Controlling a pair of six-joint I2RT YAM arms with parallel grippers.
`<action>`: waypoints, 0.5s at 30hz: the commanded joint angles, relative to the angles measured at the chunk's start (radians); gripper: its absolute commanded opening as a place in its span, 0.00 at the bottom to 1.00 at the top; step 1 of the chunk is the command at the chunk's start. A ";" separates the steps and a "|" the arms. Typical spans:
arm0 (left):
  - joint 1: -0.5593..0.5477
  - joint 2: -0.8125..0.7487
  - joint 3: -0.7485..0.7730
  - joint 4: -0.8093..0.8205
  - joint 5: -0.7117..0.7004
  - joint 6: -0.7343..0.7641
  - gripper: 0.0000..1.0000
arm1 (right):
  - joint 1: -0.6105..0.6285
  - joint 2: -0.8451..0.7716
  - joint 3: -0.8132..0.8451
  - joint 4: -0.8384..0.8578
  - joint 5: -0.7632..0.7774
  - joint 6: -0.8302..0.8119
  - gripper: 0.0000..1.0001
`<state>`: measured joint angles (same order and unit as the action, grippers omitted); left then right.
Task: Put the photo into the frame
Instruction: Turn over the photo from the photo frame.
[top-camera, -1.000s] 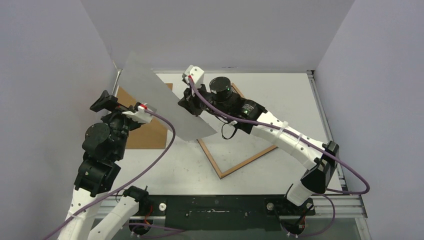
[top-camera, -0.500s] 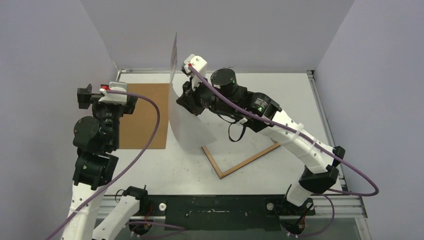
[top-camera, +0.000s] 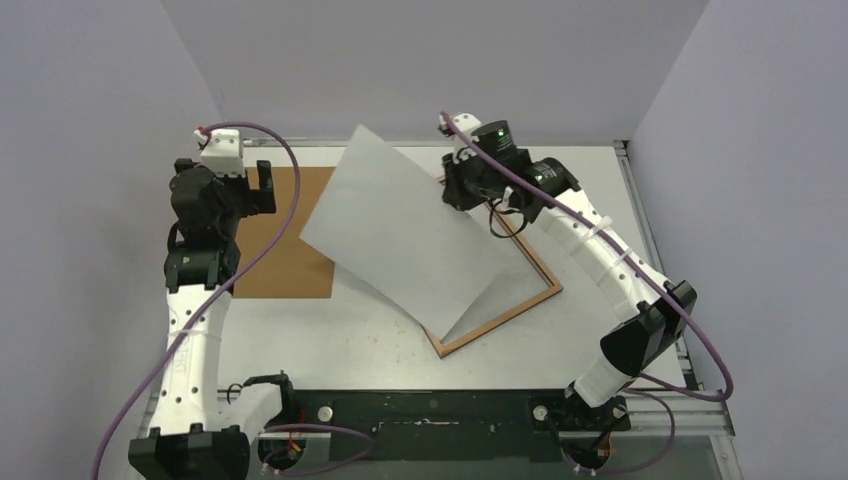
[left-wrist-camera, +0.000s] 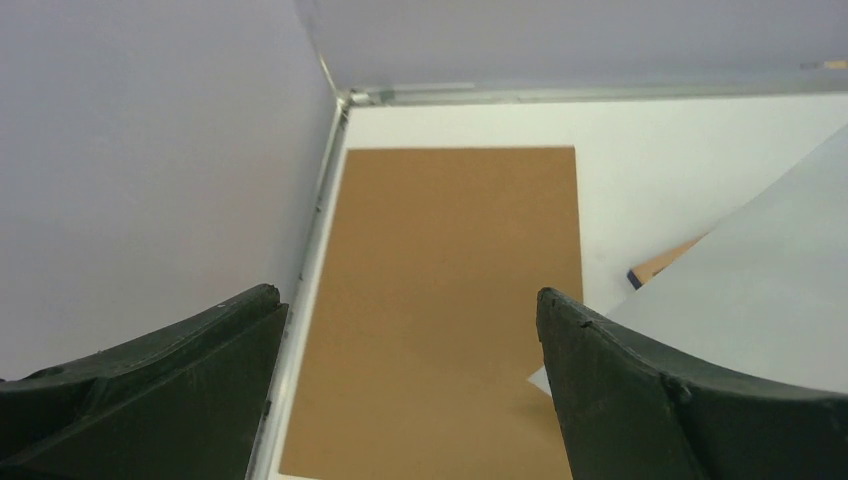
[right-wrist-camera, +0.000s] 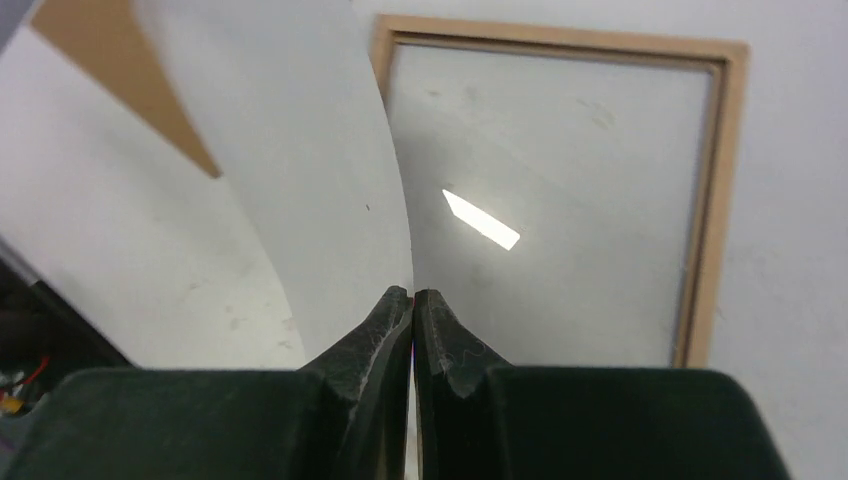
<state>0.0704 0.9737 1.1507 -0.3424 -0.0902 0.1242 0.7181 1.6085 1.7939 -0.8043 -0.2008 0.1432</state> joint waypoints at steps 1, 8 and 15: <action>0.018 0.119 0.031 -0.103 0.137 -0.029 0.96 | -0.177 0.013 -0.071 0.038 -0.063 -0.036 0.05; 0.027 0.212 0.003 -0.157 0.134 0.014 0.96 | -0.259 0.120 -0.118 0.053 0.001 -0.069 0.05; 0.030 0.181 -0.046 -0.120 0.160 0.031 0.96 | -0.267 0.139 -0.177 0.089 0.013 -0.063 0.05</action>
<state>0.0940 1.1908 1.1069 -0.4988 0.0326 0.1394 0.4545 1.7668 1.6260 -0.7776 -0.2066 0.0872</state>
